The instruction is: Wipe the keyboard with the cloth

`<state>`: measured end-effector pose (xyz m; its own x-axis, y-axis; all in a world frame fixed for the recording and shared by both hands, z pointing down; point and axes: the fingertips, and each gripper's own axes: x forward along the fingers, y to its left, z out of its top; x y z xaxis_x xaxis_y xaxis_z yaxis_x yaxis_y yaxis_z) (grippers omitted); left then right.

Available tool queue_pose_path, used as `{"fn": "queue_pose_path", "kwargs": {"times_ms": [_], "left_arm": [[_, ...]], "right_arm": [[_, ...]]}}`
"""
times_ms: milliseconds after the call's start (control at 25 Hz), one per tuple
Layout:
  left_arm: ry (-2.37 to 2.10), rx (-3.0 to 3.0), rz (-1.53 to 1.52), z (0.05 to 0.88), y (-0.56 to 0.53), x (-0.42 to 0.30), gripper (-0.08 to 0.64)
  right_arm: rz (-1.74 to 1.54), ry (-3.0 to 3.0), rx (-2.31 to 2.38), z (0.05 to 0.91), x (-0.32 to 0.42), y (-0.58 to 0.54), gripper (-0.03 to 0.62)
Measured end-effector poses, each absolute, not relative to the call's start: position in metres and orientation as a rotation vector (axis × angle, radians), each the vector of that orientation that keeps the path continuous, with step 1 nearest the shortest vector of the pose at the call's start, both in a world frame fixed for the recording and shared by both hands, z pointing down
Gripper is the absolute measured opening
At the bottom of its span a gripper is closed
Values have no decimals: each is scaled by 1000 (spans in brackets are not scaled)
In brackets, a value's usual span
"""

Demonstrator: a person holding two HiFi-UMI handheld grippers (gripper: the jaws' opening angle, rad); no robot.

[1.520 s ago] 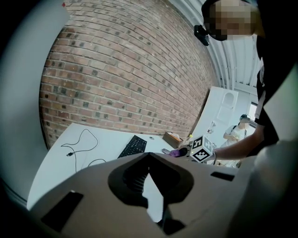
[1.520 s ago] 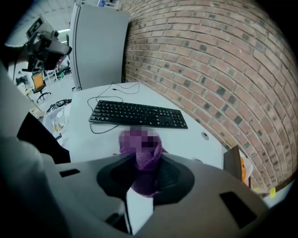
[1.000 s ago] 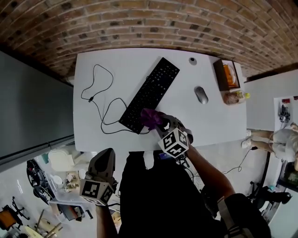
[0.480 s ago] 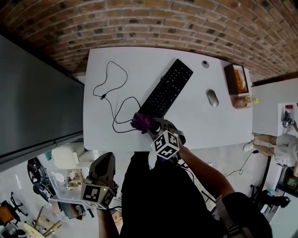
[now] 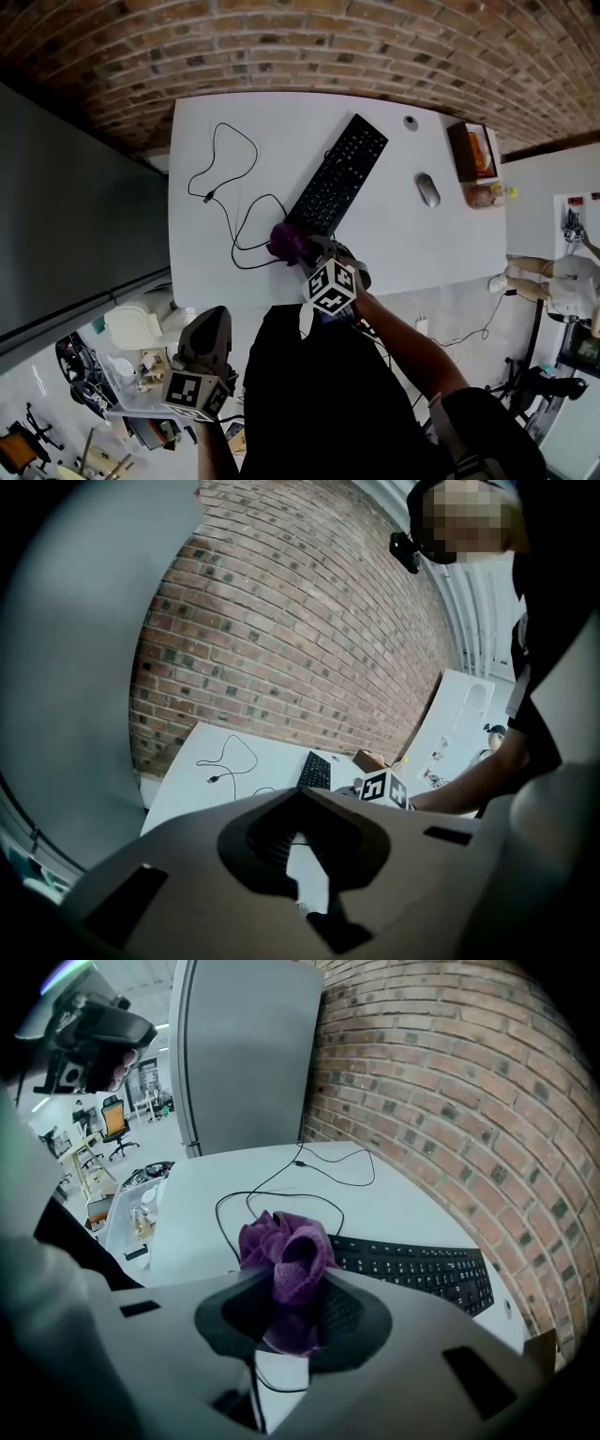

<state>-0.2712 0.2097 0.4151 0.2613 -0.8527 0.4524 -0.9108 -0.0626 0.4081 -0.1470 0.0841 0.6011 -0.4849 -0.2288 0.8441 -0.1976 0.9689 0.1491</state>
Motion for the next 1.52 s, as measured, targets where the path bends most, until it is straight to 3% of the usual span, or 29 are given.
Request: {"fn": "queue_pose_path", "kwargs": {"times_ms": [1520], "left_arm": [[-1420,1977,252,431,168,-237,14]], "right_arm": [[-24,-2097,528,599,-119,-20,103]]}}
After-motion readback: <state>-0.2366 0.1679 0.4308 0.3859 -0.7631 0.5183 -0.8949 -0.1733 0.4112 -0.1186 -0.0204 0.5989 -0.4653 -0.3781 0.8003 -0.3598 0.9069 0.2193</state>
